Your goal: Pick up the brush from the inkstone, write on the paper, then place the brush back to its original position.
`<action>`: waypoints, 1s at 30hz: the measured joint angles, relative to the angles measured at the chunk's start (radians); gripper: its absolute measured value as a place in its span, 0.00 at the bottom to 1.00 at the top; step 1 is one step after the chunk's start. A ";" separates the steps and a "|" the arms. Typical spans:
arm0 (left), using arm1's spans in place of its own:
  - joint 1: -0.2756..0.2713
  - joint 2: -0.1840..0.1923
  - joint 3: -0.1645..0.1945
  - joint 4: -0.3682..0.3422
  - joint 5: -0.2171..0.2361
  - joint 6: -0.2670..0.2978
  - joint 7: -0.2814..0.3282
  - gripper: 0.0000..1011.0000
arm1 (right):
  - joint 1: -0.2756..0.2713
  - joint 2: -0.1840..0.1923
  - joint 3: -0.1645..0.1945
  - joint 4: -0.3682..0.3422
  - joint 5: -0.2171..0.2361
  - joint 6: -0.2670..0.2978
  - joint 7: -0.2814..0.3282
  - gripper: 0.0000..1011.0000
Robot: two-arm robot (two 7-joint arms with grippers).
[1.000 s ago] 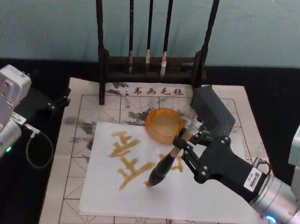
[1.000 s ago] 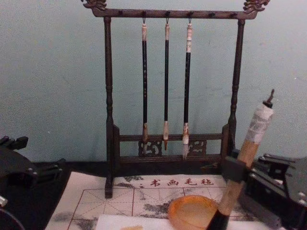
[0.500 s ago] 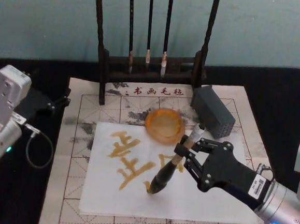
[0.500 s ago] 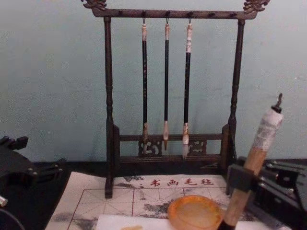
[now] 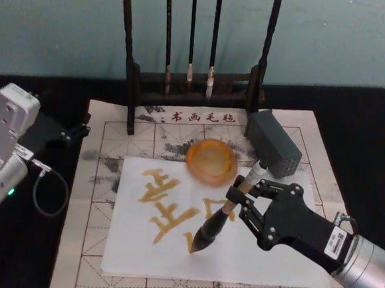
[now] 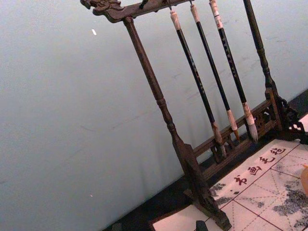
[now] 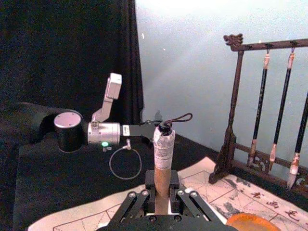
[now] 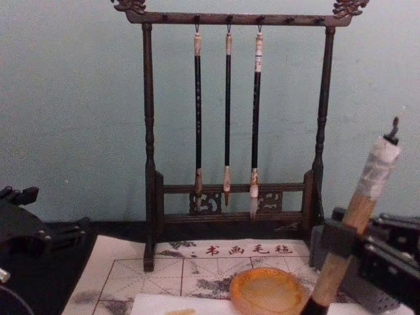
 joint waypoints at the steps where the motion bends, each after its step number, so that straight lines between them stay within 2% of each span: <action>1: 0.000 0.000 0.000 0.000 0.000 0.000 0.000 0.99 | -0.001 0.000 0.001 -0.001 0.001 -0.001 0.000 0.18; 7: 0.000 0.000 0.000 0.000 0.000 0.000 0.000 0.99 | 0.003 -0.004 0.010 -0.005 0.009 -0.011 0.000 0.18; 16: 0.000 0.000 0.000 0.000 0.000 0.000 0.000 0.99 | 0.031 -0.035 0.023 0.009 0.031 -0.004 -0.025 0.18; 21: 0.000 0.000 0.000 0.000 0.000 0.000 0.000 0.99 | 0.065 -0.065 0.034 0.029 0.056 0.018 -0.049 0.18; 30: 0.000 0.000 0.000 0.000 0.000 0.000 0.000 0.99 | 0.135 -0.128 0.054 0.074 0.127 0.099 -0.124 0.18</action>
